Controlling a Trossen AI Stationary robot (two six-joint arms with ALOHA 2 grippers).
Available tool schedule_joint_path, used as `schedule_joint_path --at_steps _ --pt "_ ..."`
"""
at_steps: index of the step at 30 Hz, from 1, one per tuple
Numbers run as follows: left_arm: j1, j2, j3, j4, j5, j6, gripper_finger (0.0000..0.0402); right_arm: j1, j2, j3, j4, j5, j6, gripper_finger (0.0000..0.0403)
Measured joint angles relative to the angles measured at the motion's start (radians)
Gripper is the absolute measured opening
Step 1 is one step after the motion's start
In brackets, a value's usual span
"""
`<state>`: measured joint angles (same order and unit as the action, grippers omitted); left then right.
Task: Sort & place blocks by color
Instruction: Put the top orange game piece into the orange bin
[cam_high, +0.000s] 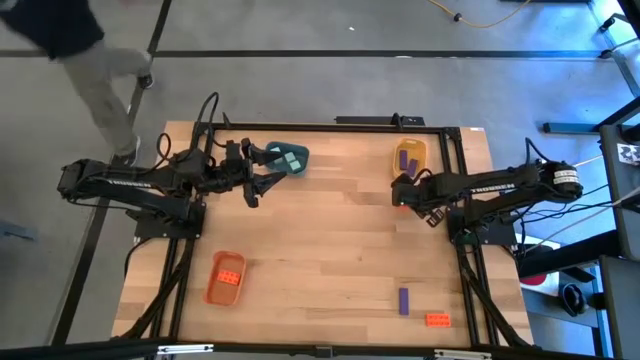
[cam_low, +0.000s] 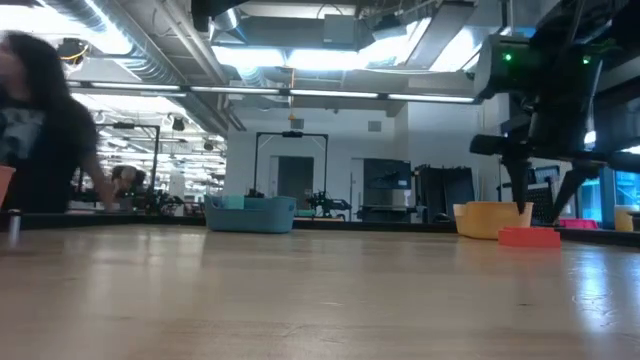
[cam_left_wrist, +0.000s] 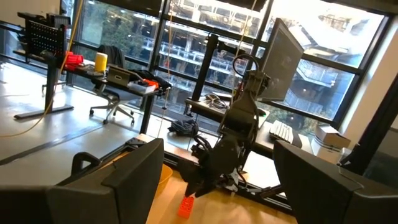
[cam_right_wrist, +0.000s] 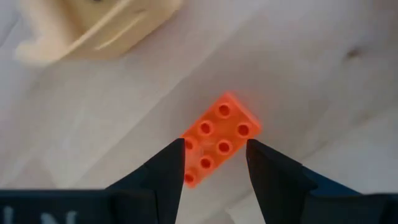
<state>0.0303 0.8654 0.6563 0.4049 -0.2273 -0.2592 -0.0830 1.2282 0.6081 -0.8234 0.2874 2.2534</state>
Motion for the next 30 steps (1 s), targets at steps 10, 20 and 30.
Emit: schedule_joint_path --at_steps 10,20,30 --pt "0.0 0.0 0.0 0.0 0.0 0.0 0.0294 -0.108 -0.033 0.192 -0.093 -0.188 -1.28 0.0174" --pt "0.0 0.0 0.0 0.0 0.0 0.0 0.0294 -0.202 0.093 0.218 -0.231 -0.424 -2.315 0.0174" --pt "0.0 0.0 0.0 0.0 -0.048 -0.007 0.0294 -0.21 0.258 0.217 -0.207 -0.264 -2.6 0.0179"
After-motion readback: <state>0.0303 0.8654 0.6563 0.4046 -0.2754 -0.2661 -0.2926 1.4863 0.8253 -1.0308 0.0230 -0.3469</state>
